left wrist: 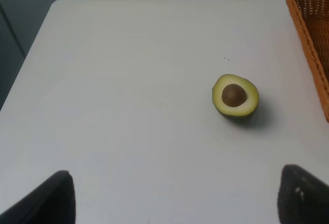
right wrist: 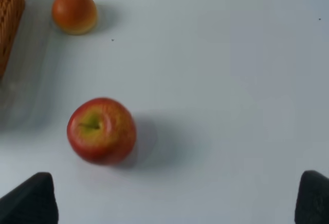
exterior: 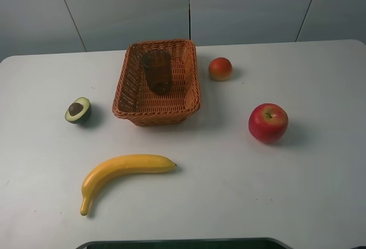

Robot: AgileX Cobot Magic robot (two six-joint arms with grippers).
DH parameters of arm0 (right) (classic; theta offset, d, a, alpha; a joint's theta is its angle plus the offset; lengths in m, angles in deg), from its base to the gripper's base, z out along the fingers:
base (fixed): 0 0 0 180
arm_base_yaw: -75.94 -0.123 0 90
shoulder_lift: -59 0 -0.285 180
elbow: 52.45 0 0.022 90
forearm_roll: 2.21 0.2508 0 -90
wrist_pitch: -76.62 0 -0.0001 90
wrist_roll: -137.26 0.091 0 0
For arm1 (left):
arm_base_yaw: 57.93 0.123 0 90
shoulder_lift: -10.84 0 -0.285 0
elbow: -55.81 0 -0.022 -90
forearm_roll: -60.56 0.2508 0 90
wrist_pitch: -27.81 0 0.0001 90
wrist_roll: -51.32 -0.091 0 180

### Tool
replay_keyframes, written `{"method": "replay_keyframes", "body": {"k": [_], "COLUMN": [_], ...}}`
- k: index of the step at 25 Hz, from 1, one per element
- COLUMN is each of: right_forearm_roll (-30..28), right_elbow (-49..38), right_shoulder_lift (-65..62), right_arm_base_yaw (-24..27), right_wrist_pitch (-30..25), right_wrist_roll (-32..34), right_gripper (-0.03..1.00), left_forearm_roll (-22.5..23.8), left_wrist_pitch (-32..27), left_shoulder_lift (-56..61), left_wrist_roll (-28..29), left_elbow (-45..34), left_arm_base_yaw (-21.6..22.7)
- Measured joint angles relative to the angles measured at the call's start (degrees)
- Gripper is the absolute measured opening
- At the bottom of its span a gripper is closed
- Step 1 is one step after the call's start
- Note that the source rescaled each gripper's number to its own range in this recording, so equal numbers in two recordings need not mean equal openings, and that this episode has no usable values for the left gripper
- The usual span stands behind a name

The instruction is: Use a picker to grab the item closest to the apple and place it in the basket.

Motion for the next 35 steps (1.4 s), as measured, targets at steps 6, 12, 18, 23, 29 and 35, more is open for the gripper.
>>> {"method": "replay_keyframes", "body": {"k": [6,12,18,23,29,35], "right_forearm_roll": [-0.92,-0.92,-0.92,-0.92,-0.92,-2.62], "right_elbow": [-4.39,-6.85,-6.94,-6.94,-6.94,-6.94], "right_shoulder_lift": [-13.09,-23.26,-24.92,-25.13,-25.13,-25.13], "right_arm_base_yaw": [-2.64,-3.14,-3.37,-3.69,-3.69,-3.69], "right_wrist_pitch": [-2.92,-3.46,-3.46,-3.46,-3.46,-3.46], "right_wrist_roll": [0.0,0.0,0.0,0.0,0.0,0.14], "right_gripper": [1.0,1.0,1.0,1.0,1.0,1.0], "left_forearm_roll": [0.0,0.0,0.0,0.0,0.0,0.0], "left_wrist_pitch": [0.0,0.0,0.0,0.0,0.0,0.0], "left_shoulder_lift": [0.0,0.0,0.0,0.0,0.0,0.0], "left_wrist_roll": [0.0,0.0,0.0,0.0,0.0,0.0], "left_elbow": [0.0,0.0,0.0,0.0,0.0,0.0], "left_arm_base_yaw": [0.0,0.0,0.0,0.0,0.0,0.0]}}
